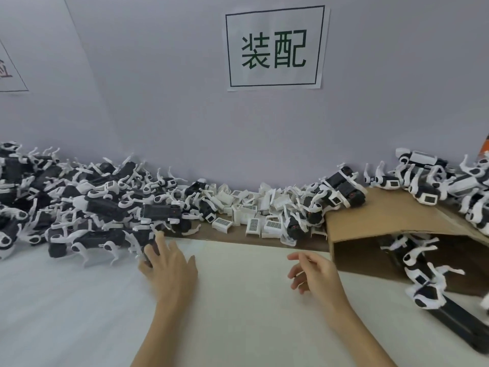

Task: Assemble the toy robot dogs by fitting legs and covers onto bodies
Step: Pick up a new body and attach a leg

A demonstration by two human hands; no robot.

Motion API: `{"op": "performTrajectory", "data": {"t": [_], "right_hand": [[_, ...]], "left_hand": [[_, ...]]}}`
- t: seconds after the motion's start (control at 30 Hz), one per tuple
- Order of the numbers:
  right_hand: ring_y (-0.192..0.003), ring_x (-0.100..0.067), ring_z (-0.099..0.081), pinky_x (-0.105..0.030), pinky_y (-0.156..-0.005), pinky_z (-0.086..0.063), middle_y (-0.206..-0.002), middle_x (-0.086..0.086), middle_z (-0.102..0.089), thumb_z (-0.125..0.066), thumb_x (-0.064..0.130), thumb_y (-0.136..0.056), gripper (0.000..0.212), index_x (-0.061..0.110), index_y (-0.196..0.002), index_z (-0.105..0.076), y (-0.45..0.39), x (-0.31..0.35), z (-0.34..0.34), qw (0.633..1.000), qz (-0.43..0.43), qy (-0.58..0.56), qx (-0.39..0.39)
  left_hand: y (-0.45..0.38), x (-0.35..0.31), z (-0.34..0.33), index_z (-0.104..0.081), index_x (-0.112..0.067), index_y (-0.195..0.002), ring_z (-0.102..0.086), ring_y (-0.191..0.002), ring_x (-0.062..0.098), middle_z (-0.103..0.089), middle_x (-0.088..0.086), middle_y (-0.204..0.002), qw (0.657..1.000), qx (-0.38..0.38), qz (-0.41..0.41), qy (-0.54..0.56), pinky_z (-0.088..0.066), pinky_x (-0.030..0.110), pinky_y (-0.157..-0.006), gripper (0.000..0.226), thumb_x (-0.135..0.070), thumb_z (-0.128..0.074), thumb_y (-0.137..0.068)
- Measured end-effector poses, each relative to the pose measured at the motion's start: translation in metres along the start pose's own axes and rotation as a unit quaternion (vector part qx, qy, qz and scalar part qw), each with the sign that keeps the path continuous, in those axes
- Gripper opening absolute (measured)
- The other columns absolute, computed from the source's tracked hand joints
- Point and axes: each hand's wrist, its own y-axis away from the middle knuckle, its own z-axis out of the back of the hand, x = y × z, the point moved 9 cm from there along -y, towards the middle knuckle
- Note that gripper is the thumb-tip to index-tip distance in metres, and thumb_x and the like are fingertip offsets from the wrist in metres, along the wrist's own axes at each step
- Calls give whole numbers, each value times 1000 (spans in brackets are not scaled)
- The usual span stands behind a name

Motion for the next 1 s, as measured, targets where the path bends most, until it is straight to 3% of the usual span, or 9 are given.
{"op": "performTrajectory", "data": {"t": [0.07, 0.13, 0.23, 0.37, 0.53, 0.63, 0.73, 0.87, 1.0], "right_hand": [[-57, -25, -65, -27, -48, -47, -71, -14, -71, -46, 14, -110, 30, 9, -100, -74, 1, 0, 1, 1000, 0, -5, 2], [-56, -25, -64, -26, -48, -46, -71, -14, -71, -46, 13, -110, 30, 9, -100, -74, 3, 0, 2, 1000, 0, -10, 2], [-56, -24, -65, -26, -48, -47, -72, -15, -72, -47, 14, -110, 29, 10, -100, -75, 4, 0, 4, 1000, -1, -10, -2], [-56, -23, -65, -25, -48, -47, -71, -13, -71, -47, 13, -110, 30, 10, -100, -74, 6, 2, 6, 1000, -1, -18, -3], [-58, -23, -65, -26, -49, -47, -72, -13, -71, -46, 13, -110, 29, 7, -104, -74, 6, 7, 5, 1000, -6, -28, 6], [-63, -24, -68, -28, -50, -50, -79, -16, -73, -48, 13, -110, 24, 7, -111, -71, 6, 13, 4, 999, 0, -41, 8], [-85, -27, -75, -34, -61, -59, -101, -19, -73, -60, 17, -105, 19, 19, -124, -64, 6, 14, 1, 996, -28, -80, 12], [-106, -35, -74, -40, -80, -63, -121, -21, -70, -74, 42, -90, 48, 21, -131, -62, 18, 6, -13, 976, -114, -165, 89], [-115, -35, -71, -38, -92, -60, -123, -20, -73, -68, 43, -93, 56, 3, -132, -64, 28, 6, -18, 960, -96, -224, 141]], "left_hand": [[-3, 3, 2, -57, -10, -133, -34, -135, 36, -24, 7, -160, 1000, -2, 7, 9, -35, 49, -108, 45, -41, -66, -101], [-5, 8, 2, -58, -8, -128, -36, -129, 37, -32, 10, -151, 1000, 5, 21, 8, -36, 48, -101, 33, -15, -69, -97], [-6, 19, 2, -59, -8, -119, -37, -122, 38, -36, 12, -134, 999, 13, 49, 11, -39, 50, -96, 44, 10, -66, -80], [-8, 28, 3, -59, -13, -115, -35, -116, 35, -35, 10, -125, 998, 12, 59, 21, -42, 58, -95, 51, 13, -70, -73], [-4, 4, 4, -68, -7, -112, -38, -123, 40, -39, 15, -135, 978, 0, -7, 207, -45, 60, -90, 31, 14, -59, -90], [18, -46, 25, -72, -2, -101, -51, -117, 32, -45, 13, -129, 913, -21, -129, 387, -50, 57, -94, 22, 15, -63, -90], [48, -96, 45, -74, -9, -99, -52, -118, 4, -45, 4, -124, 828, 36, -224, 514, -47, 34, -106, 30, 18, -62, -90], [80, -129, 63, -70, -21, -120, -50, -133, 17, -48, -3, -136, 737, 138, -297, 591, -52, 24, -88, 32, 1, -62, -98], [97, -140, 75, -49, -31, -148, -49, -140, 17, -38, -11, -156, 702, 154, -362, 594, -54, 21, -92, 63, -1, -70, -97]]}}
